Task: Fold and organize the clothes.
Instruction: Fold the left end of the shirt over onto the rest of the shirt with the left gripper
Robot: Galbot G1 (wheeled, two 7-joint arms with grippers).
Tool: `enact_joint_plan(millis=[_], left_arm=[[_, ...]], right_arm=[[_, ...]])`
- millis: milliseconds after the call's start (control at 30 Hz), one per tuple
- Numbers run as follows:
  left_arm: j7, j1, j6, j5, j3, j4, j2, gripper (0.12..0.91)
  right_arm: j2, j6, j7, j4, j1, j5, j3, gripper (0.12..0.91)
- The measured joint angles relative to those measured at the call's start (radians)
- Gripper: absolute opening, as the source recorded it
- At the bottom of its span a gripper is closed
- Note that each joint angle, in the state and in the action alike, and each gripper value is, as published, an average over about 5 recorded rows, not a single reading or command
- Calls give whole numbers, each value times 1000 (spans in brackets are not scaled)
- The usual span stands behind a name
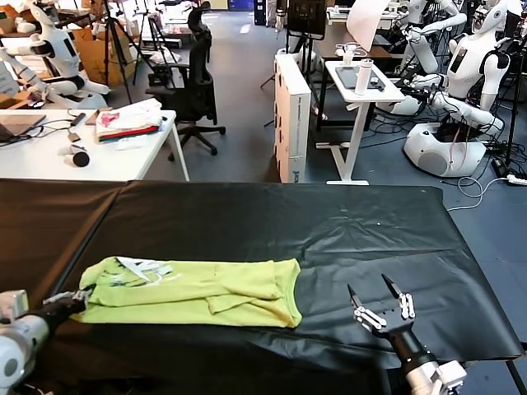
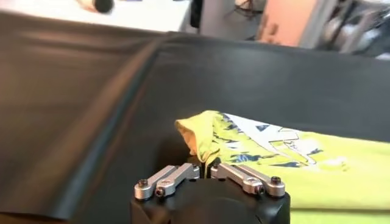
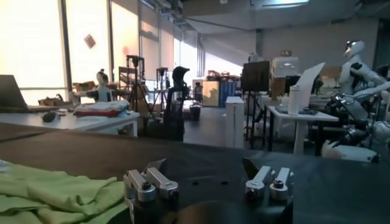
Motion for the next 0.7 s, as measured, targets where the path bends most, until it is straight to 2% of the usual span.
enact_joint_plan(millis=[167,300,500,700], left_arm=[[-45,-26,0,-179,51,-76,-49,197],[-63,-56,-1,-267,126,-118,-98,197],[-64,-96,-1,-306,257,-130,-169,197],[-61,-137,-2,-269,368,-117,-245,197]], right_arm=[[26,-8,11,4,-27,-20,24,907],[51,-11,18,3,-44,-46,36,907],[92,-10,20,-5,-59,-82,39,907],[123,-6,20,-6,-68,-104,41,907]])
